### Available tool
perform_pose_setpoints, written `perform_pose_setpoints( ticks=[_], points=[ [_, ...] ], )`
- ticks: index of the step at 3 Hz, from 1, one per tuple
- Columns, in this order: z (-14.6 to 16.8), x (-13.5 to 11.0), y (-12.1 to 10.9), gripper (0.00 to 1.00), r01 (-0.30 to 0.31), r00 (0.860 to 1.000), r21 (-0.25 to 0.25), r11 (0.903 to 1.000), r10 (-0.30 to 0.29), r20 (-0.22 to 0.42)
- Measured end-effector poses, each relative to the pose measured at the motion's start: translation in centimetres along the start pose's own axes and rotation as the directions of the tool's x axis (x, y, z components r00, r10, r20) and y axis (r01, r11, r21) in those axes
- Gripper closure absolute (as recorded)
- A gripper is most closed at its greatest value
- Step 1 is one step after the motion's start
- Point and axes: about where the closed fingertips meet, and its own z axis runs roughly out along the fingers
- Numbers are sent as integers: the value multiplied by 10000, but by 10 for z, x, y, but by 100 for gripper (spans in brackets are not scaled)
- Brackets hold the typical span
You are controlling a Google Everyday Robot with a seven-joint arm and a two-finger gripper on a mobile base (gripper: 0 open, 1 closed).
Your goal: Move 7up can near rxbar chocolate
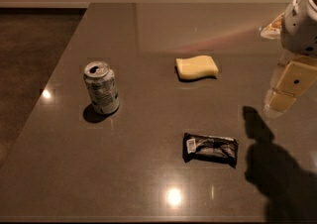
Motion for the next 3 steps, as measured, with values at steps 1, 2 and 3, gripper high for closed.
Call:
perform_pose_setpoints(
  ticks=[1, 2, 3],
  points=[
    [0, 0, 0, 0, 0, 10000, 2, 10000, 0, 2],
    [1, -12, -4, 0, -47, 9984, -92, 9999, 52, 557],
    [5, -40, -12, 0, 0, 9873, -349, 9994, 56, 1587]
  ],
)
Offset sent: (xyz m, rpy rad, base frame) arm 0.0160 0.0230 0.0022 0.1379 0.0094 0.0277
